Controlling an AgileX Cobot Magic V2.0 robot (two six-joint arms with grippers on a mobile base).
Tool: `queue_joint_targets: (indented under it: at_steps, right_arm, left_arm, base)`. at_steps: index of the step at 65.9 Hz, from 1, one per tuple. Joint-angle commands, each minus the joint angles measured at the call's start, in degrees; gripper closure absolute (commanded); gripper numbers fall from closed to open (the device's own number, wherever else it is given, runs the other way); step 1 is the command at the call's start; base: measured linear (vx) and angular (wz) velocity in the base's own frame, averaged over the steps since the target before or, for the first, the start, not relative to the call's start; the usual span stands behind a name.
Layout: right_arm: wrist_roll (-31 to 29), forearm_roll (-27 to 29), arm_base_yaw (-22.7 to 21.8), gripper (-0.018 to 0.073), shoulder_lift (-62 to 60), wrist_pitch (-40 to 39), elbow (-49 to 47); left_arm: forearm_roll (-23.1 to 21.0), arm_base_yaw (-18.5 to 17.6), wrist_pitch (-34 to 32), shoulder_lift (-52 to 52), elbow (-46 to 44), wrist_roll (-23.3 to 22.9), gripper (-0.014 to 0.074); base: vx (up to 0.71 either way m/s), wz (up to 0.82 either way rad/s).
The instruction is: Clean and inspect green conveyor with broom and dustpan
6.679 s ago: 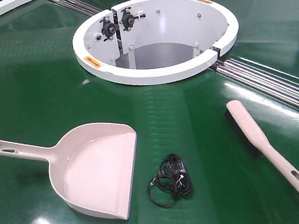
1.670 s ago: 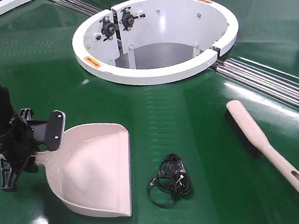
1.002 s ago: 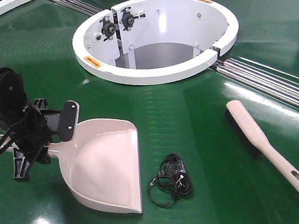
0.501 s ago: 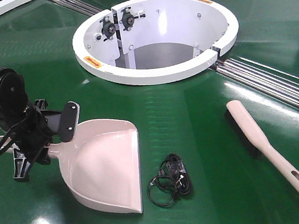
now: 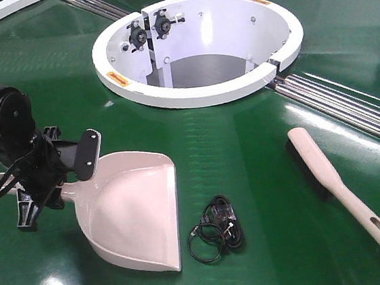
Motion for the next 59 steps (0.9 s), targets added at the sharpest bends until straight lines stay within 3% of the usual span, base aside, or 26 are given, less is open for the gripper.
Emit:
queue_joint_targets:
  at_steps: [1, 29, 46, 52, 59]
  right_arm:
    - [-0.28, -0.53, -0.30, 0.0569, -1.03, -4.37, 1.18]
    - [-0.23, -0.55, -0.30, 0.0569, -1.03, -5.28, 1.00]
    - [2.29, 1.19, -0.35, 0.0569, -0.97, -22.34, -0.40]
    - [2.22, 0.83, -0.37, 0.0569, 0.73, -20.76, -3.44]
    - [2.43, 0.02, -0.37, 0.0569, 6.34, -13.54, -10.05]
  left_arm:
    - [-0.17, -0.57, 0.84, -2.20, -1.74, 0.23, 0.0604]
    - [-0.17, -0.57, 0.84, -2.20, -1.74, 0.23, 0.0603]
    - [-0.36, -0.57, 0.86, -2.20, -1.74, 0.23, 0.0603]
    - [-0.58, -0.57, 0.98, -2.20, -1.74, 0.23, 0.0603]
    - [-0.64, -0.57, 0.98, -2.20, -1.74, 0.23, 0.0603]
  base:
    - [0.00, 0.00]
    - [0.00, 0.00]
    - [0.00, 0.00]
    - [0.00, 0.00]
    - [0.00, 0.00]
